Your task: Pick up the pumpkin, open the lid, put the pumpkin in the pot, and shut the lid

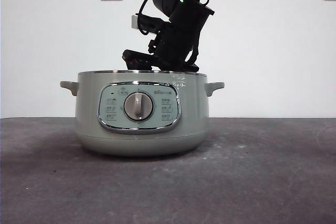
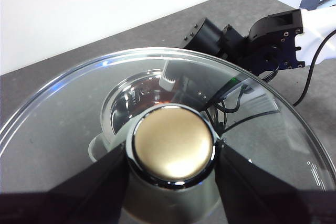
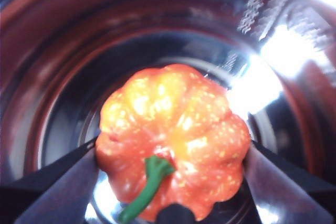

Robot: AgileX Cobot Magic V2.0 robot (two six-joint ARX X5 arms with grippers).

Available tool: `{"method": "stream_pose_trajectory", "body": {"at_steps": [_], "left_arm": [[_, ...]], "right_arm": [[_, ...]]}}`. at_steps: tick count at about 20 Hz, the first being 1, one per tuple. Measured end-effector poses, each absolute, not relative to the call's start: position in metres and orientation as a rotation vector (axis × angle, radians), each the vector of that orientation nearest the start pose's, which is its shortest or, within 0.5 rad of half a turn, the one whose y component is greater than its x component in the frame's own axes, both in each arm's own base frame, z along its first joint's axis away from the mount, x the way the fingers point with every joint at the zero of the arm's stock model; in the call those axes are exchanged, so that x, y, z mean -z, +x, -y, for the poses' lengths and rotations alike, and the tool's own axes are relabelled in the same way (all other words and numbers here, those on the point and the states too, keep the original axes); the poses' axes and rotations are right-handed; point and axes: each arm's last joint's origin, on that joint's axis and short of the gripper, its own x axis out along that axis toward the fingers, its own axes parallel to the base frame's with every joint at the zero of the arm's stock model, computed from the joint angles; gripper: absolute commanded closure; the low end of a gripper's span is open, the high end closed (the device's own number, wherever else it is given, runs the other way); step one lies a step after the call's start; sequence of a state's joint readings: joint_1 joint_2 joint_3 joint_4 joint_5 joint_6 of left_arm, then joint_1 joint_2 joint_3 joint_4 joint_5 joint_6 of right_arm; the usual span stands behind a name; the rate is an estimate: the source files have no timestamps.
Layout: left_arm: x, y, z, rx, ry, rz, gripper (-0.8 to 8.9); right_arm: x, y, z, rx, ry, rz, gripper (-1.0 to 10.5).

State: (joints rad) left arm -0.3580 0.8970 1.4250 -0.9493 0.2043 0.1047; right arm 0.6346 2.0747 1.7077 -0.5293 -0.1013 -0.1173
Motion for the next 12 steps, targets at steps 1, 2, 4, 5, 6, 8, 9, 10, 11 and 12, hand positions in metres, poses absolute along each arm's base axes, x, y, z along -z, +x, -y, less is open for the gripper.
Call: {"method": "stream_pose_trajectory", "body": {"at_steps": [1, 2, 4, 5, 6, 8, 9, 10, 11, 12], "left_arm": [[-0.4457, 0.1145, 0.0491, 0.575, 0.133, -0.397, 8.22], [-0.4457, 0.1145, 0.0492, 0.576, 0.133, -0.397, 8.22], [-0.4457, 0.1145, 0.0491, 0.577, 0.133, -0.397, 8.22], [-0.4456, 0.1145, 0.0491, 0.577, 0.133, -0.397, 8.22], [-0.4456, 0.1145, 0.0491, 0.577, 0.133, -0.397, 8.22], [-0.4456, 0.1145, 0.0491, 0.577, 0.133, -0.397, 8.22], [-0.4456, 0.1144, 0.0492, 0.577, 0.133, -0.397, 8.22], [-0.4456, 0.1145, 0.0491, 0.577, 0.133, -0.397, 8.22], [-0.4456, 0.1145, 0.0491, 0.577, 0.133, -0.397, 8.22], [-0.4457, 0.1145, 0.0491, 0.577, 0.133, -0.397, 8.22]], "right_arm": [[-0.2273, 0.3668, -0.2741, -0.740, -0.350, -0.845, 9.5], [-0.2273, 0.3667, -0.2742, -0.741, -0.352, -0.844, 8.6], [-0.2270, 0.3663, -0.2739, -0.743, -0.356, -0.849, 4.9], [-0.2267, 0.3656, -0.2737, -0.744, -0.360, -0.857, 3.9], [-0.2263, 0.3643, -0.2745, -0.748, -0.363, -0.865, 3.8], [-0.2264, 0.3630, -0.2766, -0.754, -0.365, -0.861, 3.8], [-0.2265, 0.3621, -0.2779, -0.757, -0.366, -0.860, 3.8], [-0.2268, 0.3618, -0.2783, -0.758, -0.367, -0.861, 3.7], [-0.2278, 0.3609, -0.2794, -0.760, -0.368, -0.862, 3.7], [-0.2308, 0.3614, -0.2799, -0.760, -0.367, -0.857, 3.8]]}}
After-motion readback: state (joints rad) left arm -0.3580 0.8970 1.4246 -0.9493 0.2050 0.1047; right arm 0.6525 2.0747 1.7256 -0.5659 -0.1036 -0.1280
